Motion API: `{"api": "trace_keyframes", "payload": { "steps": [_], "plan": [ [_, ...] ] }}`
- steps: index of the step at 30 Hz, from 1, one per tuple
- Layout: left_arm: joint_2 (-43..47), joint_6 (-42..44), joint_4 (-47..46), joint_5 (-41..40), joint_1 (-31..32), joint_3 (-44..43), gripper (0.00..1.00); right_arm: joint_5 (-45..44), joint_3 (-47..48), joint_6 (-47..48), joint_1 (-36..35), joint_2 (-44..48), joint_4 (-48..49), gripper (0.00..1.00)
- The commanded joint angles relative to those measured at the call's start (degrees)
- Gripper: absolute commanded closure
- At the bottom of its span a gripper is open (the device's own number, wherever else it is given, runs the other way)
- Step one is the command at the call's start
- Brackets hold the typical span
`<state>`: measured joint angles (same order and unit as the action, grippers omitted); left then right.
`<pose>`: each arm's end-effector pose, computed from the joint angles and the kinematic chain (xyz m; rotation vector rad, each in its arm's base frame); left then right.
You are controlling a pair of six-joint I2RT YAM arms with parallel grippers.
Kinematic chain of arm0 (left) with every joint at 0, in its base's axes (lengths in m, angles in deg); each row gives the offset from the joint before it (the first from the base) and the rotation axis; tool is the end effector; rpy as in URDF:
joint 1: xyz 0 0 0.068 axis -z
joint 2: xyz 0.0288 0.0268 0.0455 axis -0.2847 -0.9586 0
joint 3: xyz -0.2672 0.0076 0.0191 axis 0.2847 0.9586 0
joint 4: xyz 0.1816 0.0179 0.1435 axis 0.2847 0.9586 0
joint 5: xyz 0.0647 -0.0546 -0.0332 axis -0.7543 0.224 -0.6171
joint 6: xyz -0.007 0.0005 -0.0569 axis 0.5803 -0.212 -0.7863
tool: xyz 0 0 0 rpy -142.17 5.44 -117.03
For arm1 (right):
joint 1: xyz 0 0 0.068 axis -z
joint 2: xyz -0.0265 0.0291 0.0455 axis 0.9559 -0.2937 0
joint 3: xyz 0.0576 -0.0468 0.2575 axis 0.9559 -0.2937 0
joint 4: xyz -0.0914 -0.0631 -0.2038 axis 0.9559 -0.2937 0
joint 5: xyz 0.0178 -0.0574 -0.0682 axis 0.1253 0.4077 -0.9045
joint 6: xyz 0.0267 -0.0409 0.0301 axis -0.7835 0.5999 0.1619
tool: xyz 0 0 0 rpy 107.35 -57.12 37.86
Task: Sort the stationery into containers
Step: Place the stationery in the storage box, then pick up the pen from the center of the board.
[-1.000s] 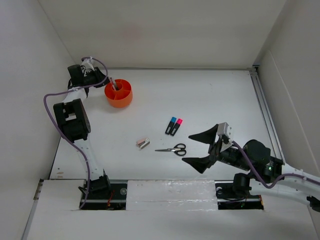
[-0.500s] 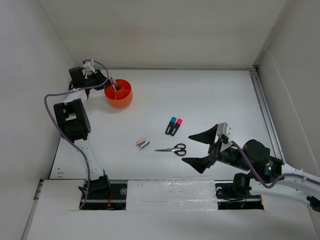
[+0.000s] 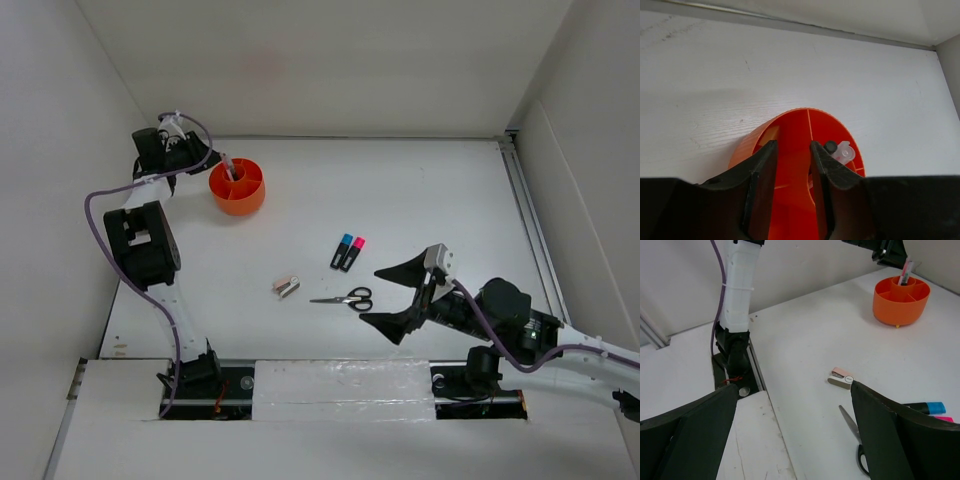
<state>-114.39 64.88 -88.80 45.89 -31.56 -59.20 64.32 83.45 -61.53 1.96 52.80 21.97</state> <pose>0.4466 0.0887 0.2523 0.1160 1.8456 -0.7682 0.0401 0.1092 0.3409 -0.8139 1.3791 1.0246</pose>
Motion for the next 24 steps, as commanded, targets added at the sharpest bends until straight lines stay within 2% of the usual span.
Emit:
{"api": "trace_keyframes", "payload": {
  "steps": [1, 4, 7, 8, 10, 11, 12, 14, 15, 18, 20, 21, 23, 24],
  "plan": [
    [7.26, -2.04, -2.32, -2.78, -0.44, -1.92, 0.71, -1.89, 1.4, 0.04, -0.32, 0.18, 1.29, 0.0],
    [9.72, -2.65, -1.27, -6.05, -1.58, -1.93, 0.69, -2.6, 1.4, 0.04, -0.32, -0.96, 1.29, 0.0],
    [13.23, -4.49, 1.88, -13.07, -2.11, -1.93, 0.66, -7.33, 1.93, -0.57, -0.32, -3.33, 1.29, 0.0],
    [14.2, -4.5, 3.99, -20.49, -2.11, -2.62, 0.63, -11.35, 2.45, -1.7, -0.32, -4.21, 0.76, 0.0],
    [17.18, -6.86, 8.21, -28.6, -2.11, -4.29, 0.54, -16.55, 3.07, -3.55, -0.32, -6.4, 0.15, 0.0],
    [18.16, -8.09, 13.36, -33.17, -2.11, -5.08, 0.49, -19.45, 4.03, -5.82, -0.32, -9.29, -0.9, 0.0],
    [19.21, -8.89, 15.42, -38.53, -2.11, -5.79, 0.01, -25.57, 4.82, -7.24, -0.32, -11.06, -1.78, 0.0],
    [23.15, -10.47, 19.19, -39.29, -2.11, -6.84, 0.0, -31.48, 7.98, -11.53, -0.32, -16.92, -4.06, 0.0],
    [25.01, -11.43, 20.43, -39.89, -2.11, -7.46, 0.0, -38.48, 9.47, -13.91, -0.32, -19.22, -8.6, 0.0],
    [34.67, -16.78, 21.59, -39.29, -2.11, -3.96, 0.0, -42.24, 17.2, -23.05, 3.09, -27.67, -17.23, 0.0],
    [40.55, -20.39, 20.89, -38.33, -2.11, 0.25, 0.0, -39.01, 19.85, -25.79, 9.24, -30.05, -22.09, 0.0],
    [46.67, -20.41, 15.75, -35.62, -2.11, 6.45, 0.0, -36.38, 19.86, -25.8, 11.35, -30.58, -22.09, 0.0],
    [53.12, -21.28, 9.05, -29.02, -2.11, 14.03, 0.0, -28.03, 18.03, -25.8, 17.31, -30.59, -18.24, 0.0],
    [59.68, -23.37, 6.24, -28.48, -2.11, 21.99, 0.0, -25.22, 17.23, -25.8, 18.82, -30.59, -16.83, 0.0]
  ]
}}
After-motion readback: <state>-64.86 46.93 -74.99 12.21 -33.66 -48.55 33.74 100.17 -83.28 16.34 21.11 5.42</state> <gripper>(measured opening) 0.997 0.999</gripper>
